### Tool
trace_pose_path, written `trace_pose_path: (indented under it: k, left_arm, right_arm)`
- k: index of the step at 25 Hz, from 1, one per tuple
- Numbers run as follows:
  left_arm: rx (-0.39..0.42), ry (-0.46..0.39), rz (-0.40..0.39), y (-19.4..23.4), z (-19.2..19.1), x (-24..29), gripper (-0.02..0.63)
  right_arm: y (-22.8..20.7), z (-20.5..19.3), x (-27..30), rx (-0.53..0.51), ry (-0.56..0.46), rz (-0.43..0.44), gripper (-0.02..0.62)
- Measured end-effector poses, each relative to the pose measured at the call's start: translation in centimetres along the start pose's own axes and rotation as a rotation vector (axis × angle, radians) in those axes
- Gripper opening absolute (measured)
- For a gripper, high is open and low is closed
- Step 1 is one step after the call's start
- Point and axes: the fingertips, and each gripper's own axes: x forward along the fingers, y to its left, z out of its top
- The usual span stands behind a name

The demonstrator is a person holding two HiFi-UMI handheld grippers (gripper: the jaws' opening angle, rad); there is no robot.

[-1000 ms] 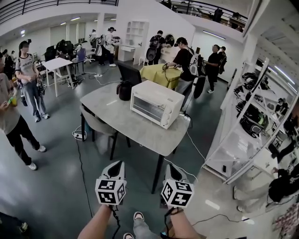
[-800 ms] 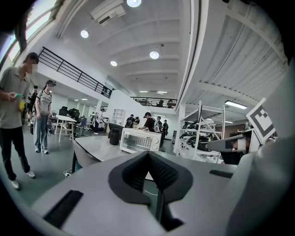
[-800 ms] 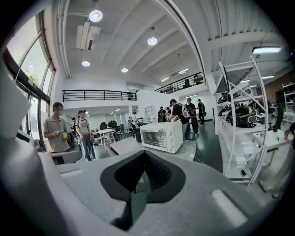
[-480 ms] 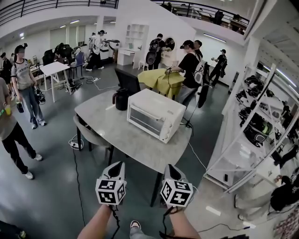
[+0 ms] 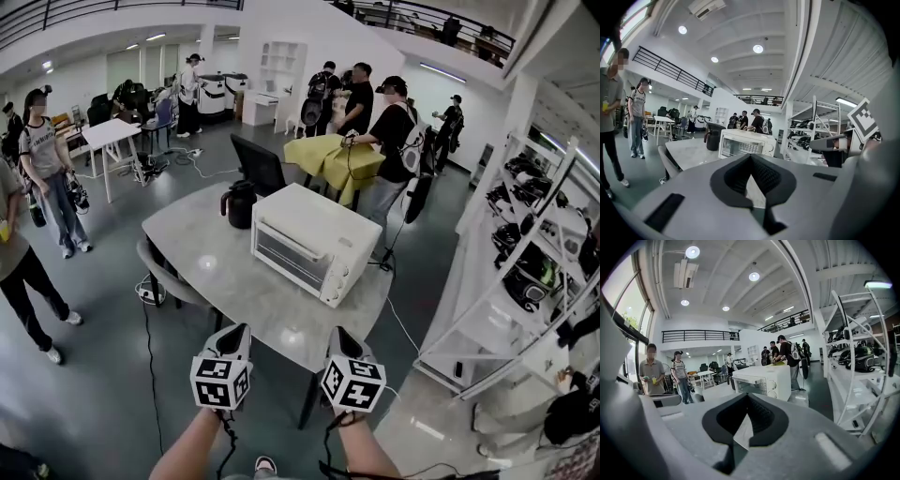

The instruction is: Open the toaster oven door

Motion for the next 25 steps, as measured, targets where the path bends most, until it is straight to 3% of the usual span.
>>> trace_pose_path:
  k: [14, 25]
  left_arm:
    - [0.004, 0.036, -0.021, 3.0, 1.2, 7.7, -0.006]
    - [0.051, 0.037, -0.133, 9.7, 6.4, 17.8, -0.006]
  right_arm:
    - [-1.6, 0.9, 7.4, 0.041, 0.023, -0.020, 0.005]
    - [-0.2, 5.1, 17.2, 0.068, -0.021, -0.134, 0.005]
